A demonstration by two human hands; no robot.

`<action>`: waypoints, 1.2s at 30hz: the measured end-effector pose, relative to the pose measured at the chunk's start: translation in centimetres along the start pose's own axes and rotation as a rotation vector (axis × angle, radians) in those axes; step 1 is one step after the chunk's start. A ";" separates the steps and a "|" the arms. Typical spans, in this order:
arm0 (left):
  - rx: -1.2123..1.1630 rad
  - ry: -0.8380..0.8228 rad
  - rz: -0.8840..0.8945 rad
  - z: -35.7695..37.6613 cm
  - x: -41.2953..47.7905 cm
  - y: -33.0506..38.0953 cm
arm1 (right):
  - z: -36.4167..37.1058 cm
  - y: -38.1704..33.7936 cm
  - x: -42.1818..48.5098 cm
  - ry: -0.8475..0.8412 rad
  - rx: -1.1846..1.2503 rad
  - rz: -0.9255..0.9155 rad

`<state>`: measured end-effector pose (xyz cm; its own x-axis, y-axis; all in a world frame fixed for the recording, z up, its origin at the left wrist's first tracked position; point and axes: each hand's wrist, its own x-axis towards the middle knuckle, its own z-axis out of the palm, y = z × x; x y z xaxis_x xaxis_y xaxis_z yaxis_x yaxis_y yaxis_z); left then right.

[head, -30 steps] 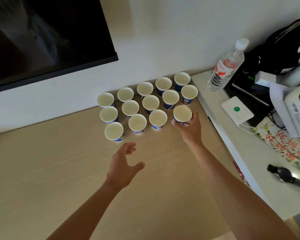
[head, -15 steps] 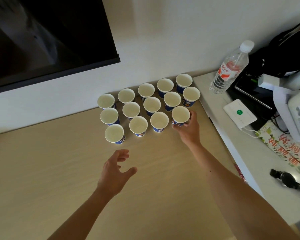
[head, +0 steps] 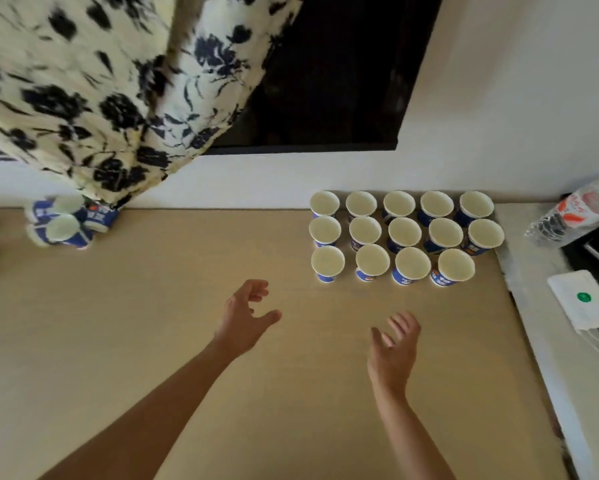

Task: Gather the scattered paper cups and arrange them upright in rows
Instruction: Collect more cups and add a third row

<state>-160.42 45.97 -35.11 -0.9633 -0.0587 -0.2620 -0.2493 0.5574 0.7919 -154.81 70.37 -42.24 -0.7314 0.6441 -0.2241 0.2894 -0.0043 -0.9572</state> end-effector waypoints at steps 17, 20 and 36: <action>-0.083 0.260 -0.163 -22.7 -3.0 -16.1 | 29.5 -8.9 -15.9 -0.722 -0.300 -0.296; -0.108 0.309 -0.182 -26.8 -2.9 -19.1 | 34.3 -9.2 -18.6 -0.799 -0.356 -0.330; -0.236 0.459 -0.272 -39.1 -2.0 -32.3 | 60.1 -12.9 -22.6 -0.808 -0.721 -0.562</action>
<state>-154.34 -4.25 -38.58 -0.7929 -0.5561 -0.2490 -0.4587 0.2758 0.8447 -179.16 9.91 -35.84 -0.9643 -0.2426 -0.1064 -0.1028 0.7126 -0.6940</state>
